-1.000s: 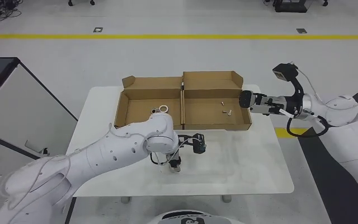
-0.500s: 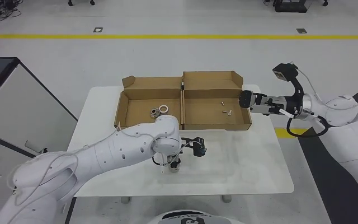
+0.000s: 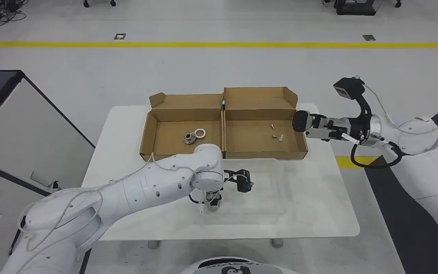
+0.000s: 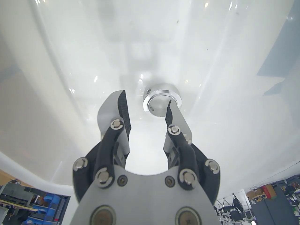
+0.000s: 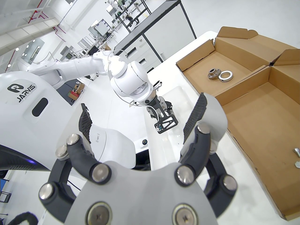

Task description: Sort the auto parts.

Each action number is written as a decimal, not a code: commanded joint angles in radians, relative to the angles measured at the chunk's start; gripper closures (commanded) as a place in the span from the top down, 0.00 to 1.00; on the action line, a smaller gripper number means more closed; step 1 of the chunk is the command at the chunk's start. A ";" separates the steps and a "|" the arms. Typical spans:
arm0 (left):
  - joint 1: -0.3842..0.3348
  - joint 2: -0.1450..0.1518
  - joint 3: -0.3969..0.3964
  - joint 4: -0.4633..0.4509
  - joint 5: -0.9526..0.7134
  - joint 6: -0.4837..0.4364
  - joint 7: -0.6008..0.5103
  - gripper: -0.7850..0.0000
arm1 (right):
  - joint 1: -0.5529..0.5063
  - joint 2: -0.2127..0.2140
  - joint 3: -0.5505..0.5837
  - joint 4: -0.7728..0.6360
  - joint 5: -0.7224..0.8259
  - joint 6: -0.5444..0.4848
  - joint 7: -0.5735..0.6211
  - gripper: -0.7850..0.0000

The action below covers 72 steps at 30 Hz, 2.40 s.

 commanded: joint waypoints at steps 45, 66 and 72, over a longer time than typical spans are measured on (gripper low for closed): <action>0.036 -0.037 0.000 0.068 0.018 0.005 -0.005 0.00 | 0.000 0.000 0.000 0.000 0.000 0.000 0.000 1.00; -0.131 0.024 -0.045 -0.131 -0.205 0.052 -0.052 0.00 | 0.000 0.000 0.000 0.000 0.000 0.000 0.000 1.00; -0.137 0.028 -0.052 -0.148 -0.202 0.062 -0.062 0.00 | 0.000 0.000 0.000 0.000 0.000 0.000 0.000 1.00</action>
